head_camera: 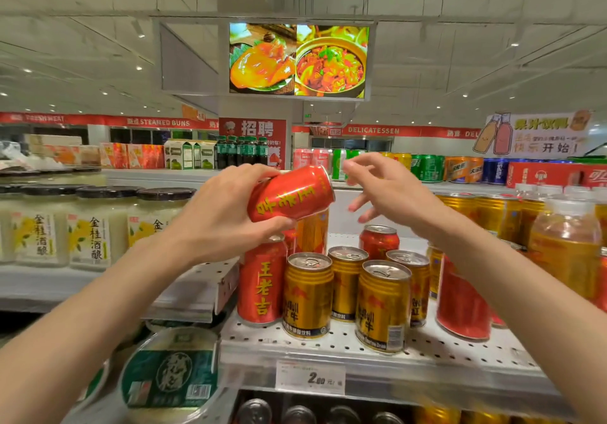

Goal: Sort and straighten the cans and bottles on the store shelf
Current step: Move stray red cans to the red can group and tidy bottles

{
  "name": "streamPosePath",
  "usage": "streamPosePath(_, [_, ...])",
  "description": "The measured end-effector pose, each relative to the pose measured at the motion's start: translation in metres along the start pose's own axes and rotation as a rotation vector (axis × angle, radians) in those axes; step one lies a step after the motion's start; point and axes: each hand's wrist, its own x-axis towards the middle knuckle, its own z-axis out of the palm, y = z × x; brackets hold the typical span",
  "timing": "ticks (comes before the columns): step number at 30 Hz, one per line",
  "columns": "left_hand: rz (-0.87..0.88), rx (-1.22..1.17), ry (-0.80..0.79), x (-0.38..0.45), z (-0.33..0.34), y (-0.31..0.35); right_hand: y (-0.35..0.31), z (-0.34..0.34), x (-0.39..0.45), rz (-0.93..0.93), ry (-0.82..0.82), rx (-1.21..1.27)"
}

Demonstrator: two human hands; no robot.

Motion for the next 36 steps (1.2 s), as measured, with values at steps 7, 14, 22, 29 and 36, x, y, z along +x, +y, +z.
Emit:
streamPosePath(7, [-0.045,0.048,0.006,0.006,0.002,-0.007,0.020,0.034,0.048,0.038,-0.203,-0.494])
streamPosePath(14, [-0.062,0.091,0.007,0.007,-0.001,-0.011,0.046,0.063,0.076,0.118,-0.299,-0.398])
streamPosePath(22, [-0.059,0.098,0.016,0.001,-0.004,-0.010,0.042,0.055,0.060,0.098,-0.159,-0.191])
streamPosePath(29, [-0.056,0.090,0.024,0.001,-0.009,-0.008,0.024,0.028,0.057,0.048,0.135,0.054])
streamPosePath(36, [-0.042,0.080,0.000,0.008,-0.009,0.002,0.006,-0.009,0.038,-0.043,0.327,0.127])
